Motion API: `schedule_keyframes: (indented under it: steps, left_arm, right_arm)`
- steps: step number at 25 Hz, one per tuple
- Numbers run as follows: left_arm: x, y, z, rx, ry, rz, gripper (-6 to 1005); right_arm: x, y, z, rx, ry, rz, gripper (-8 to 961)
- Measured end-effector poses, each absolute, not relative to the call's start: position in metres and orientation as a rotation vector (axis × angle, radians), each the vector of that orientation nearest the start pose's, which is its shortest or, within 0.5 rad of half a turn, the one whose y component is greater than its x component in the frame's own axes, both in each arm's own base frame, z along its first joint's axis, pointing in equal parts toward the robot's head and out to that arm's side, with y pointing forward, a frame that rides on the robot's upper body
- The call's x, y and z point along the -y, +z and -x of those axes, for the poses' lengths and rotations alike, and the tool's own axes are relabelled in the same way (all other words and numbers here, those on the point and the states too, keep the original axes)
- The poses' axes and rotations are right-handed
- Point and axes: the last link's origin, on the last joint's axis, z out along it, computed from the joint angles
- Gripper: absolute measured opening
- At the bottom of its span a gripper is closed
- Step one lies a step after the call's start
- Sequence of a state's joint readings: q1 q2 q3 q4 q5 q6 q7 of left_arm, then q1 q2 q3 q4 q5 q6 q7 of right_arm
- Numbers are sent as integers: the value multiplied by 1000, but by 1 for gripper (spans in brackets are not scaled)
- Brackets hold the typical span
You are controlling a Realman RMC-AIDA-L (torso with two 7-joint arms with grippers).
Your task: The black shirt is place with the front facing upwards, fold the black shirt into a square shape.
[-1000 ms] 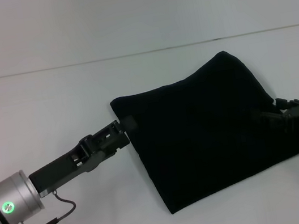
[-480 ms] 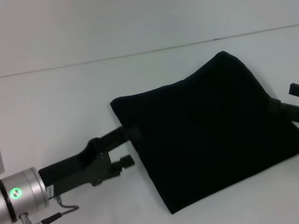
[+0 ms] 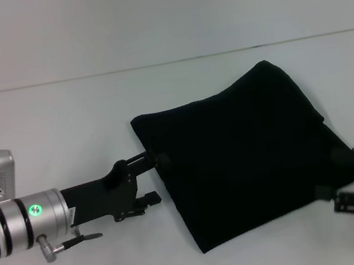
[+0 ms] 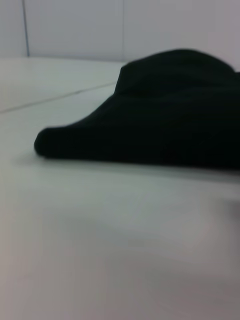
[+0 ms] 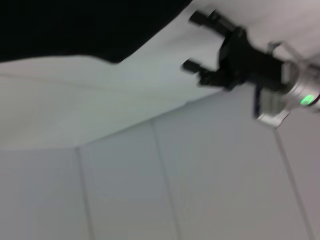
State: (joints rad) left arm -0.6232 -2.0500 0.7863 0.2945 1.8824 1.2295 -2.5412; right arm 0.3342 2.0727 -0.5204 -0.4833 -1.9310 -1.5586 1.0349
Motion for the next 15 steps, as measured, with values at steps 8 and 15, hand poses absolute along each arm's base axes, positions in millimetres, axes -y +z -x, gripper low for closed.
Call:
schedule_keyframes:
  steps: [8, 15]
  left_arm:
    - [-352, -62, 279, -2530, 830, -1781, 937]
    - [-356, -66, 273, -2527, 820, -1805, 937]
  right_arm:
    - [-265, -8, -332, -618, 737, 2491, 932]
    - [-266, -7, -332, -619, 734, 2485, 932]
